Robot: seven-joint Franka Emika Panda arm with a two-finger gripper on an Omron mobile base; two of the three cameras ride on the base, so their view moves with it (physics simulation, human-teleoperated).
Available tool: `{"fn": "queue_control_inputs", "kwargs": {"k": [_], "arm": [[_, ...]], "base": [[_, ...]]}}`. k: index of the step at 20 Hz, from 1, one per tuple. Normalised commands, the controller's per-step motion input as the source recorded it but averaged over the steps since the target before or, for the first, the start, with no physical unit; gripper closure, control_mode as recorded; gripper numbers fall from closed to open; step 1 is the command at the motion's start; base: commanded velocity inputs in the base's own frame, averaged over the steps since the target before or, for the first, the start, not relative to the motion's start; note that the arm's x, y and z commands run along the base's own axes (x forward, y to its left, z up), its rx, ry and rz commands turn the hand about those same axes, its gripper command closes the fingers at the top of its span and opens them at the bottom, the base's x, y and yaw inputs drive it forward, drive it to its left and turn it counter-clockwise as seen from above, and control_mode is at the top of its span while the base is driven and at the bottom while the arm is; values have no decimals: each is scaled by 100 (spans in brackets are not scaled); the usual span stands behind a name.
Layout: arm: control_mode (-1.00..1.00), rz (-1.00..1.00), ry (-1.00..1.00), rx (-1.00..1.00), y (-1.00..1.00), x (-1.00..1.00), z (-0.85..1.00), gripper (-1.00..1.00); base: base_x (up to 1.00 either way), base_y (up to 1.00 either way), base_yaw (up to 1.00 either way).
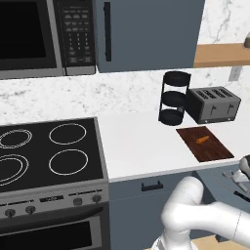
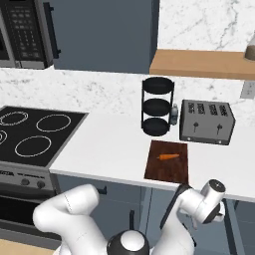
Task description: Place the appropriate cutting tool for cutting the carrot skin on the cutting board.
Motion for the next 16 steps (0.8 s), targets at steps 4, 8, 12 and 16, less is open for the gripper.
{"fn": "queue_control_inputs", "kwargs": {"k": [4, 8, 12, 16], "arm": [[-100, 0, 0, 0, -2, 0, -30, -100], [-100, 0, 0, 0, 0, 1, -27, -100], [-100, 0, 0, 0, 0, 11, -8, -100], [-100, 0, 0, 0, 0, 0, -20, -100]], "base": [[0, 0, 0], [0, 0, 0], [0, 0, 0], [0, 0, 0]]}}
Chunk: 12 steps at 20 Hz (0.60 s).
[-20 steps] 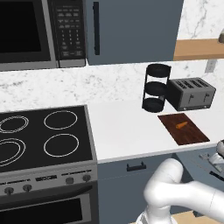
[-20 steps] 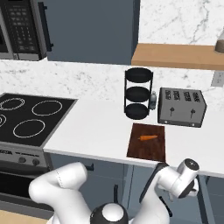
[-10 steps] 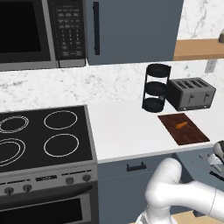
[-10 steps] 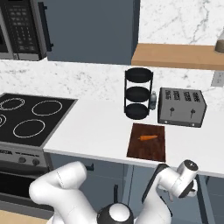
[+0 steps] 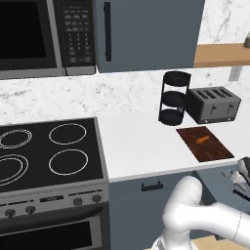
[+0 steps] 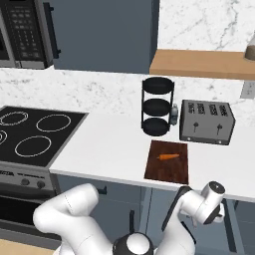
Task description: Place the appropriate cutting tool for cutting the carrot skin on the cutting board.
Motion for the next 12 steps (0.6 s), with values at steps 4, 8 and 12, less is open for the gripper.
{"fn": "queue_control_inputs", "kwargs": {"k": [4, 8, 12], "arm": [[-100, 0, 0, 0, 0, -28, -36, -100], [-100, 0, -3, 0, 14, -61, -58, 100], [-100, -1, -4, 0, 13, -43, -53, 100]], "base": [[0, 0, 0], [0, 0, 0], [0, 0, 0]]}}
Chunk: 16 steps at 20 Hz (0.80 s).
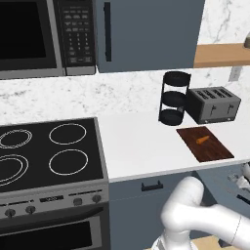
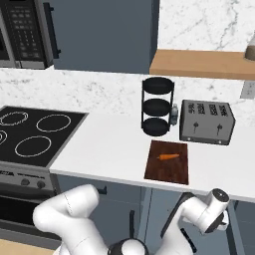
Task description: Place the appropriate cutting tool for cutting the carrot skin on the cutting board.
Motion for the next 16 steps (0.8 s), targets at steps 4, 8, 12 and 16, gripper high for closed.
{"fn": "queue_control_inputs", "kwargs": {"k": [4, 8, 12, 16], "arm": [[-100, 0, -2, 0, 5, -10, -12, 100], [-100, 2, 2, 1, 10, -86, 96, 100], [-100, 5, 11, 0, 61, -84, 100, 100], [-100, 3, 4, -3, 91, -66, 100, 100]], "base": [[0, 0, 0], [0, 0, 0], [0, 0, 0], [0, 0, 0]]}}
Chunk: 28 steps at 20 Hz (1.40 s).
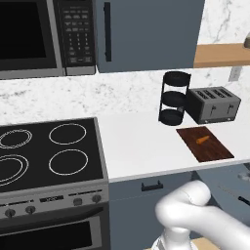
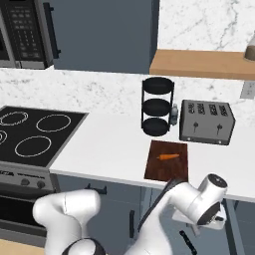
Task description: Place the appropriate cutting tool for cutting the carrot skin on the cutting board.
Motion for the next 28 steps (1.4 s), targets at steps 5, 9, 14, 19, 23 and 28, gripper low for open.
{"fn": "queue_control_inputs", "kwargs": {"k": [5, 9, 14, 19, 23, 28], "arm": [[-100, 6, -4, -5, 100, -14, 100, 100], [-100, -1, -2, -2, 100, 27, 100, 100], [-100, -15, -1, -3, 67, 56, 93, 100], [-100, -36, -6, -1, 17, 82, 24, 100], [-100, -47, 0, -1, -9, 100, -10, 100], [-100, -35, 0, 0, -19, 76, -14, 100]], "base": [[0, 0, 0], [0, 0, 0], [0, 0, 0], [0, 0, 0], [0, 0, 0], [0, 0, 0]]}}
